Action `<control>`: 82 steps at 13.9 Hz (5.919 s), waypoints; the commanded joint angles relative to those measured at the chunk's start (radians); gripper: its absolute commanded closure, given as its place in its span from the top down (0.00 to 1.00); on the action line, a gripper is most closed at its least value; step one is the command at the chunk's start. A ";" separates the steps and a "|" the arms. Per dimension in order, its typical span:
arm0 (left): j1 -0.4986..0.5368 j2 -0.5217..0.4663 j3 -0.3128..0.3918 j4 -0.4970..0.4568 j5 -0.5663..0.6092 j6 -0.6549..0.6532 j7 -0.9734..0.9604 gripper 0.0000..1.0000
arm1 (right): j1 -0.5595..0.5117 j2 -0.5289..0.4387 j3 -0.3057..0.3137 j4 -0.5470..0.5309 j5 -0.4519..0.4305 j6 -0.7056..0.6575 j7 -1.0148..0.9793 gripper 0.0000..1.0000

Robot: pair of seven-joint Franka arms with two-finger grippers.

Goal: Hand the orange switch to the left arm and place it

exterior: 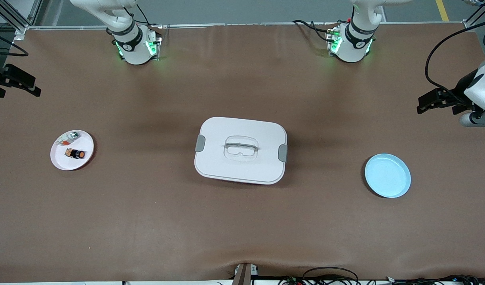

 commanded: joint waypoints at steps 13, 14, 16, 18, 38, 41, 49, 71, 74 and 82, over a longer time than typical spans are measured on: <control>0.022 0.005 0.001 0.012 -0.011 0.010 0.005 1.00 | -0.010 -0.022 0.008 -0.026 -0.011 0.025 -0.003 1.00; 0.024 0.005 0.001 0.012 -0.012 0.010 0.005 1.00 | -0.010 -0.024 0.008 -0.026 -0.011 0.025 -0.003 1.00; 0.021 0.007 0.001 0.017 -0.011 0.011 0.002 1.00 | -0.010 -0.022 0.008 -0.024 -0.011 0.025 -0.001 1.00; 0.019 0.007 0.001 0.017 -0.014 0.010 0.001 1.00 | -0.009 -0.022 0.008 -0.024 -0.011 0.023 -0.001 1.00; 0.023 0.008 0.001 0.017 -0.016 0.010 0.002 1.00 | -0.082 0.272 0.008 0.046 0.006 0.112 -0.004 1.00; 0.021 0.007 0.001 0.017 -0.017 0.011 0.002 1.00 | -0.092 0.295 0.008 0.046 0.006 0.140 -0.006 1.00; 0.019 0.007 0.001 0.017 -0.017 0.010 0.002 1.00 | -0.136 0.306 0.008 -0.047 -0.007 0.210 -0.014 1.00; 0.021 0.007 -0.001 0.020 -0.017 0.010 0.004 1.00 | -0.305 0.344 0.006 -0.543 -0.013 0.868 -0.121 1.00; 0.019 0.007 -0.001 0.020 -0.017 0.010 0.004 1.00 | -0.319 0.378 0.008 -0.544 -0.011 0.899 -0.121 1.00; 0.018 0.005 -0.001 0.020 -0.017 0.010 0.004 1.00 | -0.311 0.456 0.013 -0.541 0.015 0.988 -0.123 1.00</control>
